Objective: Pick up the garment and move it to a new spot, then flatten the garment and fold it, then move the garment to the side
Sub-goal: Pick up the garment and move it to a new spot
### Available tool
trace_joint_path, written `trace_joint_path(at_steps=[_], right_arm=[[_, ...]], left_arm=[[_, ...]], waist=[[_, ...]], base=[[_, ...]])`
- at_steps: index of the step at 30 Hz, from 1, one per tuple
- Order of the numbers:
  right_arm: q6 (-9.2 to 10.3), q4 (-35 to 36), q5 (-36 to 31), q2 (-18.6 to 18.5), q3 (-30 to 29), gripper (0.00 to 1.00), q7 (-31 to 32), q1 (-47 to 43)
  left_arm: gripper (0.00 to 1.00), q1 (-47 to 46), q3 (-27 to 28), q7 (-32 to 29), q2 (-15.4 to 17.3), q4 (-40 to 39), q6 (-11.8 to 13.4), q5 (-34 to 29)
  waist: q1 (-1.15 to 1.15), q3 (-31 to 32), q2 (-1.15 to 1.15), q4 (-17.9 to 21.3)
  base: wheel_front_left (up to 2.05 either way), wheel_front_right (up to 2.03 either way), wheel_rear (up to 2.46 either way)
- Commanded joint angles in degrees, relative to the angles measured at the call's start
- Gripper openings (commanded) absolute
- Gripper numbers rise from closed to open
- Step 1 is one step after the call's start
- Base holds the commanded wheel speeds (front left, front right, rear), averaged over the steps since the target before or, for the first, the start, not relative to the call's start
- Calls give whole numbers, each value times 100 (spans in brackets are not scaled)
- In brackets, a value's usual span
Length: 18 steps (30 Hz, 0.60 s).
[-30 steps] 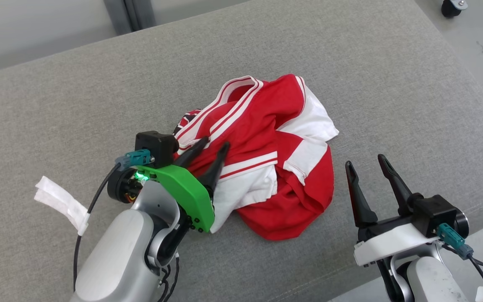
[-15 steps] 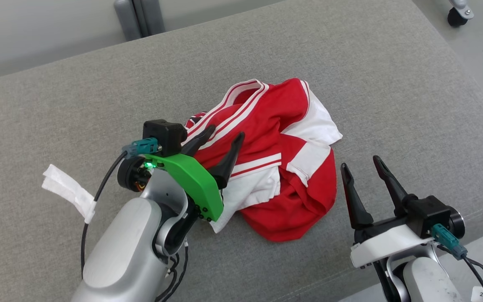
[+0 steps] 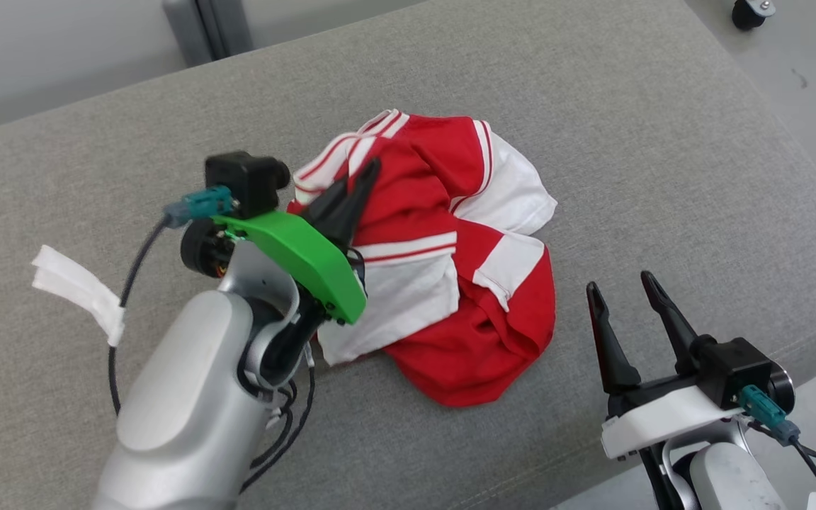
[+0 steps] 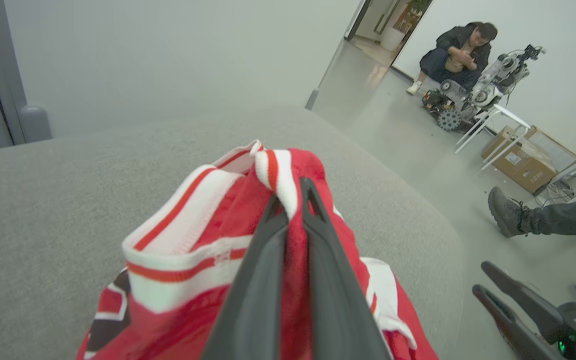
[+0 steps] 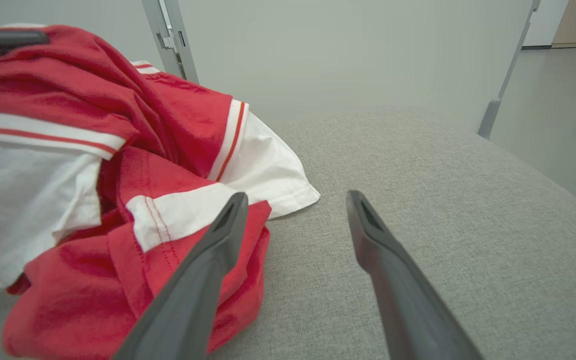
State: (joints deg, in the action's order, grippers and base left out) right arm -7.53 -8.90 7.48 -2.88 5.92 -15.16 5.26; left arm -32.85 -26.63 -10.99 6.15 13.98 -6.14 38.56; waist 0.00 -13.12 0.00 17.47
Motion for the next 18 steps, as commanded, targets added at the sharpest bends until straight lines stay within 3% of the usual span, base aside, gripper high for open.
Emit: trace_joint_path(at_steps=[1,5,10,14,18], right_arm=[[8,-17,8,-1,-32,100,0,-94],[8,-17,-41,0,-70,100,0,-169],[8,15,-104,-2,-150,100,-1,-284],[8,35,-146,-3,-193,100,-1,-339],[8,40,-188,-1,-172,100,-1,-358]], left_arm=[[0,-152,118,62,36,-169,-32,62],[0,-395,688,40,425,-887,133,257],[0,-458,1588,-328,1370,-1709,411,380],[0,-239,2251,-547,2103,-1859,613,384],[0,0,2867,-530,2615,-1554,734,452]], waist=[[0,109,0,-110],[0,279,0,-263],[0,455,0,-514],[0,487,0,-753],[0,425,0,-995]], base=[[0,0,0],[0,0,0],[0,0,0],[0,0,0],[0,0,0]])
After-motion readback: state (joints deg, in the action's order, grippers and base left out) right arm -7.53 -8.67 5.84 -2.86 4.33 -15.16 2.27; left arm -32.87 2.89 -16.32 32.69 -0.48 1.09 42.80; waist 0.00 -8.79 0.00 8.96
